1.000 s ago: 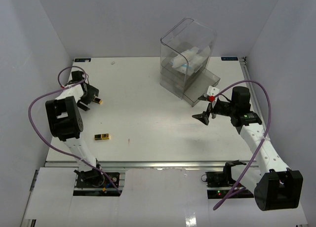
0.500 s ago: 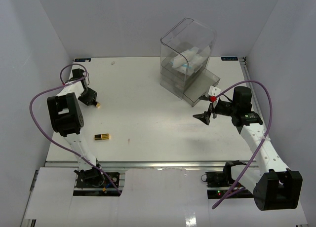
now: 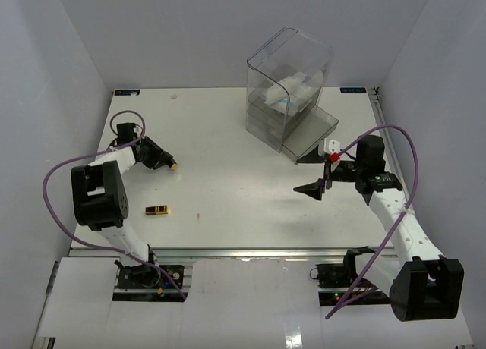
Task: Organize the makeup
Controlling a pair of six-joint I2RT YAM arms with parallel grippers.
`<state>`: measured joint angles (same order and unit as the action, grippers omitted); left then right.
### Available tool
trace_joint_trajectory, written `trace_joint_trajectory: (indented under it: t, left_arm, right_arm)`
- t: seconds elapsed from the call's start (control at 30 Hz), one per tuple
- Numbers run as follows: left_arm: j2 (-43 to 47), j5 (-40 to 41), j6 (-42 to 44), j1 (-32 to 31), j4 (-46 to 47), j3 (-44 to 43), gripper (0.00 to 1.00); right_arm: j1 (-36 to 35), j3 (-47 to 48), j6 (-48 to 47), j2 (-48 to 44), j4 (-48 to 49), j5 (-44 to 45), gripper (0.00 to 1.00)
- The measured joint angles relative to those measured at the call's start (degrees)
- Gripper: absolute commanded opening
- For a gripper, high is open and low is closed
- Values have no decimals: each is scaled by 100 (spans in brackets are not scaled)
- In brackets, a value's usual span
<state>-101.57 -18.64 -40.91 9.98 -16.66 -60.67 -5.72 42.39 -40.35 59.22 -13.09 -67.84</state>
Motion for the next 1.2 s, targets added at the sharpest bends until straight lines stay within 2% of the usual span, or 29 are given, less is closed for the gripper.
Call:
trace_joint_trajectory:
  t: [0.13, 0.27, 0.43, 0.63, 0.77, 0.93, 1.2]
  left_arm:
    - [1130, -1166, -45, -504, 1086, 1091, 0]
    - [2204, -2013, -317, -1350, 2603, 1942, 0]
    - [2942, -2608, -872, -2003, 4585, 2827, 3]
    - [3011, -2620, -1462, -2598, 6103, 3400, 6]
    - [2939, -2511, -1820, -2912, 6970, 3566, 6]
    - [2722, -2432, -2173, -3084, 7788, 3583, 6]
    - [2679, -2398, -2391, -3206, 8314, 3583, 7]
  right_arm:
    - [-205, 99, 186, 286, -246, -156, 90]
    - [-953, 601, 138, 846, -831, 86, 90]
    - [-1589, 666, 1216, 978, -298, 672, 90]
    - [-1984, 699, 3208, 1331, 903, 1492, 90]
    - [-2362, 856, 4138, 1745, 1431, 1834, 90]
    - [-2642, 1117, 4755, 2122, 1953, 1696, 91]
    - [-2627, 1333, 5317, 2485, 2767, 981, 93]
